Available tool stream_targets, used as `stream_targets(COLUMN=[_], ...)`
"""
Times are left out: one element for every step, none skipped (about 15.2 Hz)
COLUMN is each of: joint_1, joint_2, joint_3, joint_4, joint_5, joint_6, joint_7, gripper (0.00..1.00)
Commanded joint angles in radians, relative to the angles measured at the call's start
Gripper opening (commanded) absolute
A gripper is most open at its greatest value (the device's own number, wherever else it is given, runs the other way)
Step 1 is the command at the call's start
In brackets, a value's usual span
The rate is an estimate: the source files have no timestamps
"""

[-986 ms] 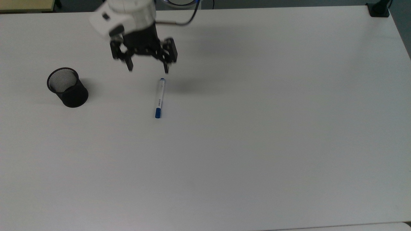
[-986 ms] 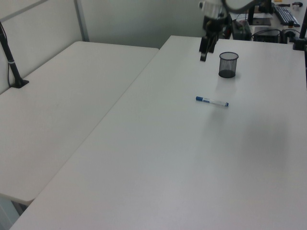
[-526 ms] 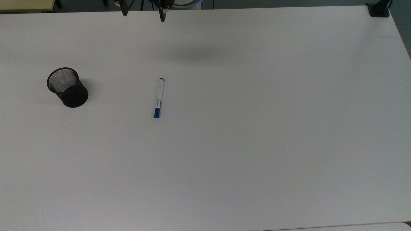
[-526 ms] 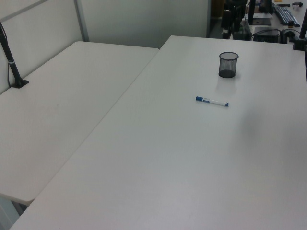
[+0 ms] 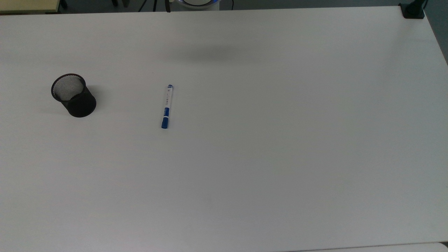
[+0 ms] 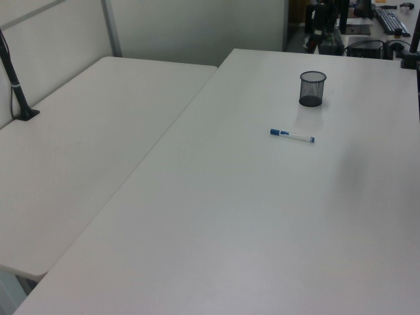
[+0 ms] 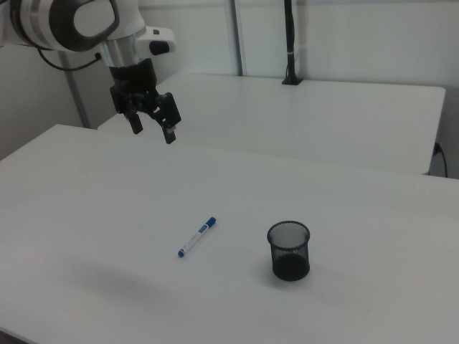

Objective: Remove the marker

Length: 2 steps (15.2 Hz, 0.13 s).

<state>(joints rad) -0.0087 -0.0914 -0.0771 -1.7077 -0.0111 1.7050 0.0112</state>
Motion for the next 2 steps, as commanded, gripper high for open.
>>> stream_targets(joint_1=[0.012,0.012], joint_2=[0.032,0.032], joint_3=[-0.017,-0.017], joint_4=[0.053,0.054], joint_5=[-0.012,-0.012], joint_6=[0.012,0.005], joint_7=[-0.034,-0.034], gripper=[1.00,1.00])
